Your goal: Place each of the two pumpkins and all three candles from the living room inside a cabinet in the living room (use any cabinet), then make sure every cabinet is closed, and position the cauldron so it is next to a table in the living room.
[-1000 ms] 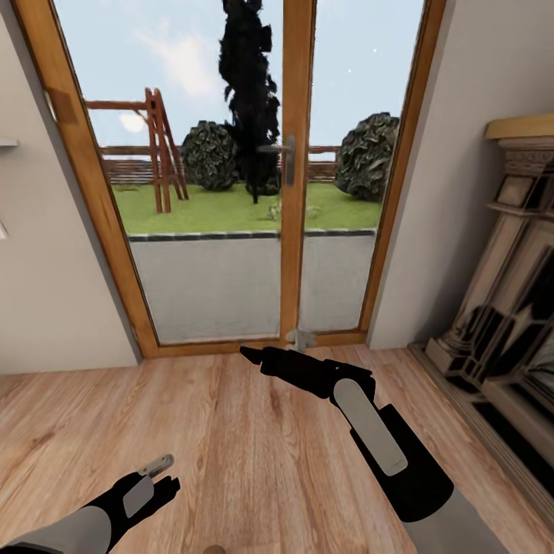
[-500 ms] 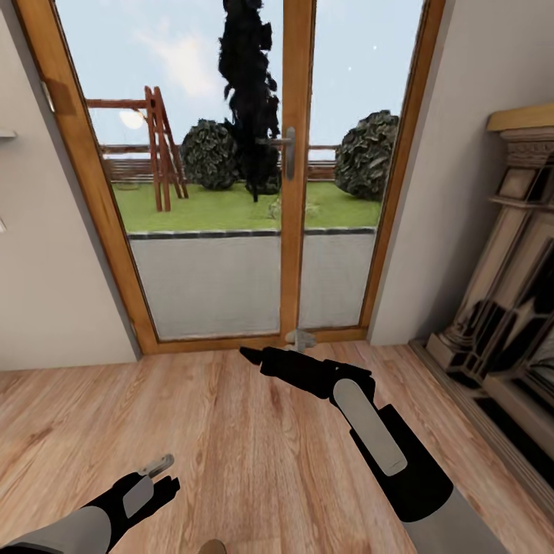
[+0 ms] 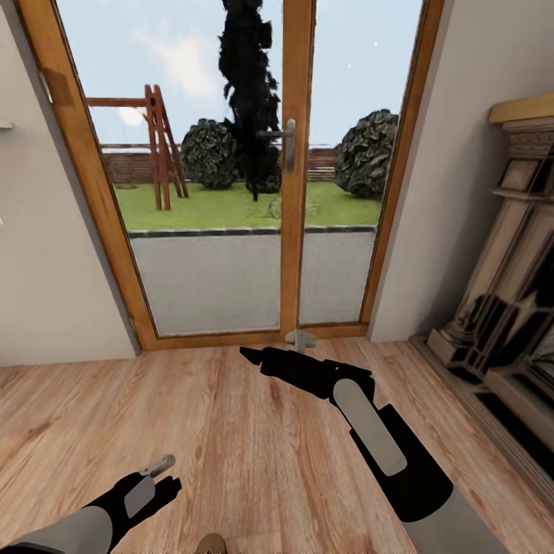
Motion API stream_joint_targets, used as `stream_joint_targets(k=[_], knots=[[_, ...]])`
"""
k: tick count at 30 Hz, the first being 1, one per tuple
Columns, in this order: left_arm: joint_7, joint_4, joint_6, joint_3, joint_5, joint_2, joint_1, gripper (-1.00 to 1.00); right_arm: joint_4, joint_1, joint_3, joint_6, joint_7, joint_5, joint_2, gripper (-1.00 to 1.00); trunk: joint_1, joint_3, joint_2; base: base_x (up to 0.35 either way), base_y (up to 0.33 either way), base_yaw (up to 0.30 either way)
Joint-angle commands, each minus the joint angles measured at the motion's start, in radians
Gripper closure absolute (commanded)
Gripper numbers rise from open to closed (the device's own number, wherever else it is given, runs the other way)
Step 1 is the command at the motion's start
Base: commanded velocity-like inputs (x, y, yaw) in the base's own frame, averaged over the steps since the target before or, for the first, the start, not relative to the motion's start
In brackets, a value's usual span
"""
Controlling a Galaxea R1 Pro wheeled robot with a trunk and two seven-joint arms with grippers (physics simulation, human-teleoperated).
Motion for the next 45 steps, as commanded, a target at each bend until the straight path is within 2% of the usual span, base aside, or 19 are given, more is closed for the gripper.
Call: stream_joint_targets(k=[1,8,12,16,19,27,29,34,35,38,45], knots=[[0.006,-0.003,0.005,-0.008,0.009,-0.002,0.000,-1.00,-0.001,-0.001,0.000,0.001,-0.010,-0.011,0.001,-1.00,0.004,-0.004,-0.008,0.000,0.000,0.000],[0.006,-0.003,0.004,-0.008,0.002,-0.010,0.000,-1.00,-0.001,-0.001,0.000,0.001,-0.010,-0.011,0.001,-1.00,0.031,-0.026,-0.057,0.000,0.000,0.000],[0.001,-0.003,0.002,-0.010,-0.001,-0.025,0.000,-1.00,-0.001,-0.001,0.000,0.001,-0.010,-0.011,0.001,-1.00,0.046,-0.039,-0.085,0.000,0.000,0.000],[-0.043,-0.003,-0.003,-0.044,-0.003,-0.053,0.000,-1.00,-0.001,-0.001,0.000,0.000,-0.010,-0.011,0.001,-1.00,0.061,-0.051,-0.113,0.000,0.000,0.000],[-0.054,-0.003,-0.005,-0.076,-0.002,-0.059,0.000,-1.00,-0.001,-0.001,0.000,0.001,-0.010,-0.011,0.000,-1.00,0.073,-0.061,-0.134,0.000,0.000,0.000],[-0.056,-0.003,-0.008,-0.086,-0.002,-0.060,0.000,-1.00,-0.002,-0.001,0.000,0.001,-0.006,-0.013,0.001,-1.00,0.103,-0.086,-0.190,0.000,0.000,0.000],[-0.057,-0.003,-0.008,-0.086,-0.002,-0.060,0.000,-1.00,-0.004,-0.001,0.000,0.002,0.024,-0.016,0.001,-1.00,0.111,-0.092,-0.204,0.000,0.000,0.000],[-0.057,-0.003,-0.008,-0.087,-0.002,-0.061,0.000,-1.00,-0.008,-0.001,0.000,0.041,0.229,-0.028,0.000,-1.00,0.130,-0.108,-0.239,0.000,0.000,0.000],[-0.057,-0.003,-0.008,-0.087,-0.002,-0.062,0.000,-1.00,-0.008,-0.001,0.000,0.049,0.249,-0.028,0.000,-1.00,0.134,-0.111,-0.246,0.000,0.000,0.000],[-0.057,-0.003,-0.008,-0.087,-0.002,-0.062,0.000,-1.00,-0.009,-0.001,0.000,0.060,0.277,-0.029,0.000,-1.00,0.146,-0.120,-0.267,0.000,0.000,0.000],[-0.057,-0.003,-0.009,-0.087,-0.002,-0.063,0.000,-1.00,-0.006,-0.001,0.000,0.063,0.284,-0.029,0.000,-1.00,0.172,-0.142,-0.316,0.000,0.000,0.000]])
